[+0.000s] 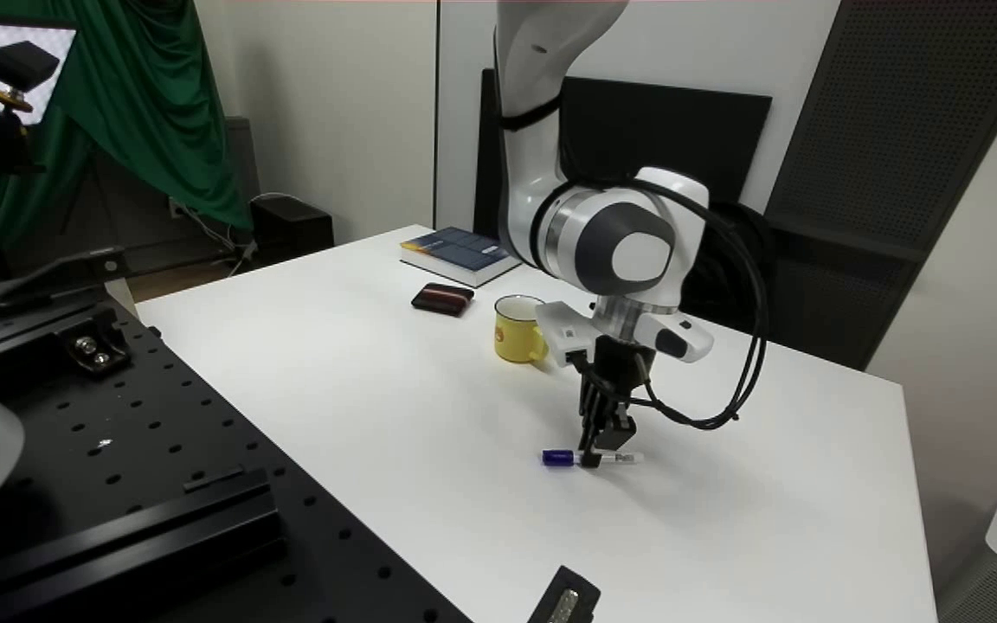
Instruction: Take the marker out of the mug and put it on the table then place it back in the mug
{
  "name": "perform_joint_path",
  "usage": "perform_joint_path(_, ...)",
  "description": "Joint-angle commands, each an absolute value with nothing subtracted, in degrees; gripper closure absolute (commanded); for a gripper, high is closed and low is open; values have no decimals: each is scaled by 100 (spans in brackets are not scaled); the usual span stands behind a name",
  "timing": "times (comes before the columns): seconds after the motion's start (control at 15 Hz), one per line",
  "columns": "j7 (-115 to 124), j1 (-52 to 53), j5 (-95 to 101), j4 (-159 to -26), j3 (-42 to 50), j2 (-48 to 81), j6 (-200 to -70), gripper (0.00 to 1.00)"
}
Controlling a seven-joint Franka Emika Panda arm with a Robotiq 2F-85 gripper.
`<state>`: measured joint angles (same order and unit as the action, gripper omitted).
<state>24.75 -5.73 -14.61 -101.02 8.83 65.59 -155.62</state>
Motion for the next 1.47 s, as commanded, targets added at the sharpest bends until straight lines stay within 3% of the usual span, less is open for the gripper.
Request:
perform_joint_path(0.0, 2736, -569, -1556, -9630, 1031, 6624, -14656, 95)
perform_joint_path(0.87, 2903, 282, -1253, -7856, 850, 6403, -12966, 95)
perform_joint_path(1.4, 2693, 201, -1309, -6791, 428, 6211, -10796, 95)
